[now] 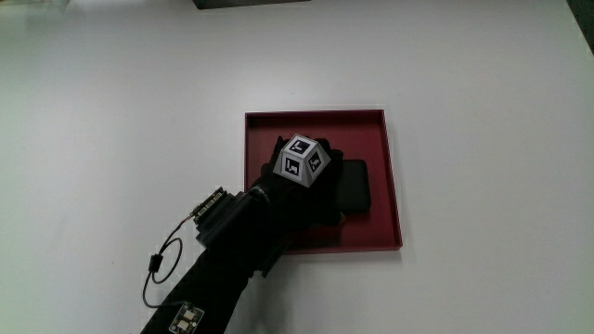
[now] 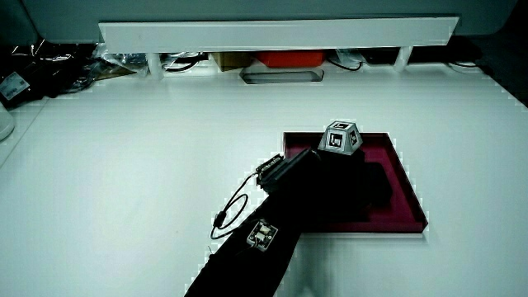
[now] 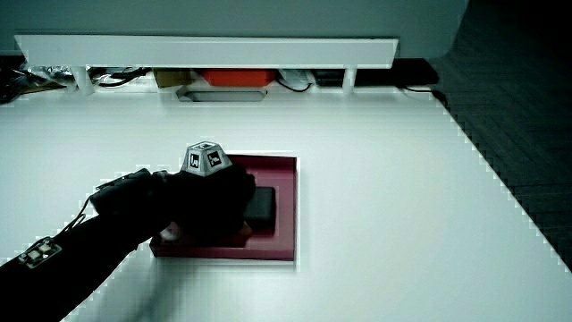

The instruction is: Place battery into plate

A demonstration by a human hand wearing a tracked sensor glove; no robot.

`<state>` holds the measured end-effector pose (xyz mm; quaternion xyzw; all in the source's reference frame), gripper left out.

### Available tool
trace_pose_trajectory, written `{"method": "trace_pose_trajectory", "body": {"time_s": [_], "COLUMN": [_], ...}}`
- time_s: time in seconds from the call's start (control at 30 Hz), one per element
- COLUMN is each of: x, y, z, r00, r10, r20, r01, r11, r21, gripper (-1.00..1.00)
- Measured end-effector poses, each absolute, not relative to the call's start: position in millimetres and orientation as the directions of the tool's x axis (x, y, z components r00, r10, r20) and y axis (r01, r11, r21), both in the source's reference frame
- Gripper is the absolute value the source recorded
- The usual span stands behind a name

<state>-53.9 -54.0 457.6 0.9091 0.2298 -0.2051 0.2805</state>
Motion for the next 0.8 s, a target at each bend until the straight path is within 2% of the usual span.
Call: {"method": "trace_pose_trajectory", "body": {"time_s": [0.07, 0.1, 0.2, 0.27, 0.63, 0.8], "x": [-47, -42, -29, -21, -5, -2], "y": [-52, -50, -45, -42, -29, -29], "z": [464, 463, 474, 480, 520, 523], "r00": [0.802, 0.8, 0.802, 0.81, 0.829, 0.832], "r10": [0.319, 0.316, 0.325, 0.31, 0.346, 0.361], "r20": [-0.505, -0.51, -0.501, -0.497, -0.439, -0.42], "r01": [0.547, 0.557, 0.555, 0.549, 0.547, 0.547], "r11": [-0.733, -0.708, -0.716, -0.699, -0.664, -0.656], "r21": [0.406, 0.434, 0.423, 0.459, 0.51, 0.52], "gripper": [0.0, 0.0, 0.0, 0.0, 0.0, 0.0]}}
